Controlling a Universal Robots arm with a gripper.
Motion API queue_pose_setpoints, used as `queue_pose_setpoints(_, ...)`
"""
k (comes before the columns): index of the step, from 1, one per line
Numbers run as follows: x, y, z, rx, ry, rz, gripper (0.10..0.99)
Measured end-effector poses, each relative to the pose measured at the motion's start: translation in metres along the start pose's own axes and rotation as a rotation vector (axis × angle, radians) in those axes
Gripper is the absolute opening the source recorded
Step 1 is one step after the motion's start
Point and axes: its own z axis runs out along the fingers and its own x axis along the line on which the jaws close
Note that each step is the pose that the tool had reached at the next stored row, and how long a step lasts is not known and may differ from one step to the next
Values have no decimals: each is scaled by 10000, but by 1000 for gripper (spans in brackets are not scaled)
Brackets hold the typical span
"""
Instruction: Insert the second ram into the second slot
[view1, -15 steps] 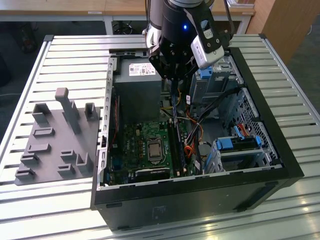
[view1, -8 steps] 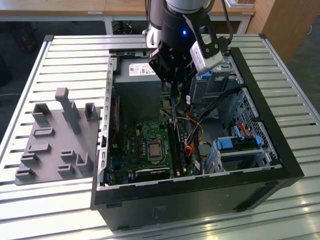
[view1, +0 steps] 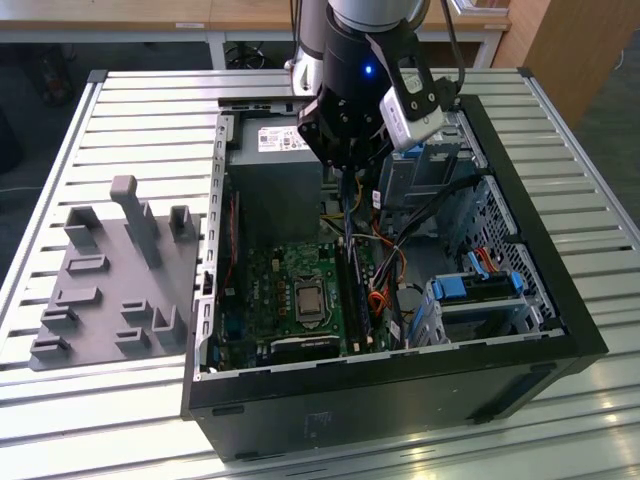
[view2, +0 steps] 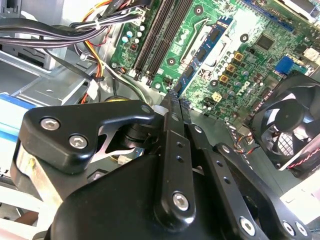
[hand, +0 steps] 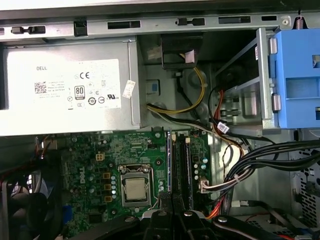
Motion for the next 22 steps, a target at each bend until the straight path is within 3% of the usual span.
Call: queue_pose_setpoints(22,-3,-38,113,0,1,-40,122)
